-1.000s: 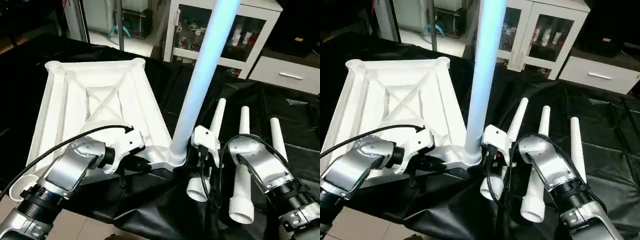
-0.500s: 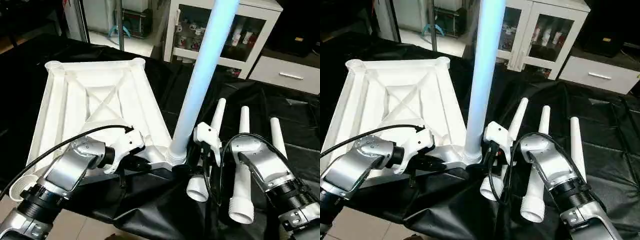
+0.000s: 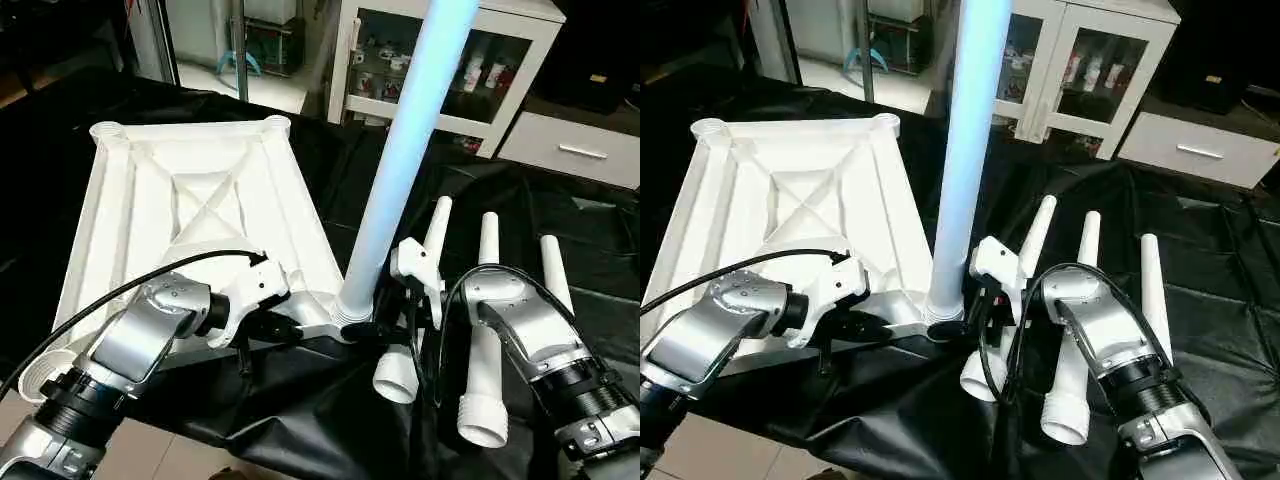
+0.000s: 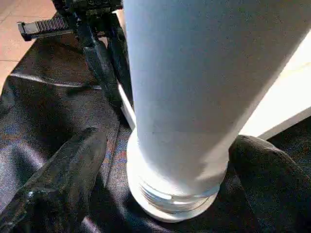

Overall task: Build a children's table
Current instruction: Insert table leg to table base

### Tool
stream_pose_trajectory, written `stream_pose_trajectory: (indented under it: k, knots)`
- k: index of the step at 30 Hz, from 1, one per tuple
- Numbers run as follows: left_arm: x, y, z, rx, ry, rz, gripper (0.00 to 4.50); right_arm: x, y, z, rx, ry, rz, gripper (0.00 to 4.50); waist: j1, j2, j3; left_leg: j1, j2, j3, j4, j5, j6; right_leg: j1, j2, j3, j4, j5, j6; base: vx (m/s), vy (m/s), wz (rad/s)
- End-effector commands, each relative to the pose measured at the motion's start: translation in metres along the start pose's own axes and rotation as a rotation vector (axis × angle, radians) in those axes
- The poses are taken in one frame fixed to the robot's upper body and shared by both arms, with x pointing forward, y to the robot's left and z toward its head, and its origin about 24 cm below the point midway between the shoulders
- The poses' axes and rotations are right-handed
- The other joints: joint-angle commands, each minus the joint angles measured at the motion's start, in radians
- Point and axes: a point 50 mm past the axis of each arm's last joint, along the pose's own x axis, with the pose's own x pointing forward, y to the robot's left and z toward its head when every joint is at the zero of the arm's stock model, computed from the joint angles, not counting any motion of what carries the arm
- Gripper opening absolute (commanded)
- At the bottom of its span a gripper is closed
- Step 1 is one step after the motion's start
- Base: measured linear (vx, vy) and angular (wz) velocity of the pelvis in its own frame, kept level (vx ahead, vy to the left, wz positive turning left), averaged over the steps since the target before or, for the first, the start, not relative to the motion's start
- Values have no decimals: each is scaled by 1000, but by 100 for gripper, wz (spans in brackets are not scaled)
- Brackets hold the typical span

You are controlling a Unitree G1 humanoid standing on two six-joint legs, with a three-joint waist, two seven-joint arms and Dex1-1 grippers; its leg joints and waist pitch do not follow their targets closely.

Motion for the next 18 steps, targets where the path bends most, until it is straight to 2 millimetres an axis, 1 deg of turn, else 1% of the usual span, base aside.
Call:
stream_pose_trajectory:
  k: [1, 4, 5, 6, 8, 15, 16, 17, 18]
  knots:
    - [1, -5, 14, 54, -45, -51, 0, -4, -2, 2, -14, 8, -8, 446, -3, 19, -65, 4, 39, -10, -80, -110, 16, 59, -74, 45, -61, -107, -245, 0, 0, 0]
    - [1, -5, 14, 54, -46, -52, 0, -3, -2, 1, -16, 13, -6, 446, -3, 20, -66, 5, 39, -9, -80, -110, 16, 58, -74, 45, -61, -108, -244, 0, 0, 0]
    - [1, -5, 14, 54, -46, -53, 0, -3, -2, 1, -16, 13, -7, 428, -3, 19, -66, 5, 39, -9, -80, -110, 16, 59, -74, 46, -61, -108, -244, 0, 0, 0]
    - [1, -5, 14, 54, -46, -53, 0, -3, -2, 1, -16, 13, -7, 428, -3, 20, -65, 4, 39, -9, -80, -109, 16, 59, -74, 46, -61, -107, -244, 0, 0, 0]
    - [2, -5, 14, 54, -45, -53, 0, -1, -2, 1, -17, 15, -7, 405, -3, 20, -65, 4, 40, -10, -81, -114, 15, 58, -74, 45, -62, -114, -243, 0, 0, 0]
    - [1, -4, 14, 54, -42, -50, 0, 1, -2, 1, -19, 19, 0, 346, -3, 21, -65, 5, 40, -10, -81, -114, 13, 58, -74, 45, -61, -109, -244, 0, 0, 0]
    - [1, -4, 14, 53, -42, -50, 0, 1, -2, 1, -19, 19, 0, 332, -3, 21, -65, 6, 39, -9, -81, -113, 14, 57, -73, 45, -61, -108, -245, 0, 0, 0]
    - [1, -4, 13, 52, -40, -50, 0, 1, -2, 1, -19, 19, 0, 332, -3, 20, -65, 5, 40, -9, -81, -110, 15, 58, -74, 45, -60, -101, -246, 0, 0, 0]
    - [1, -4, 13, 52, -40, -50, 0, 1, -2, 1, -19, 19, 0, 322, -3, 21, -65, 6, 40, -9, -81, -111, 15, 58, -74, 45, -61, -101, -247, 0, 0, 0]
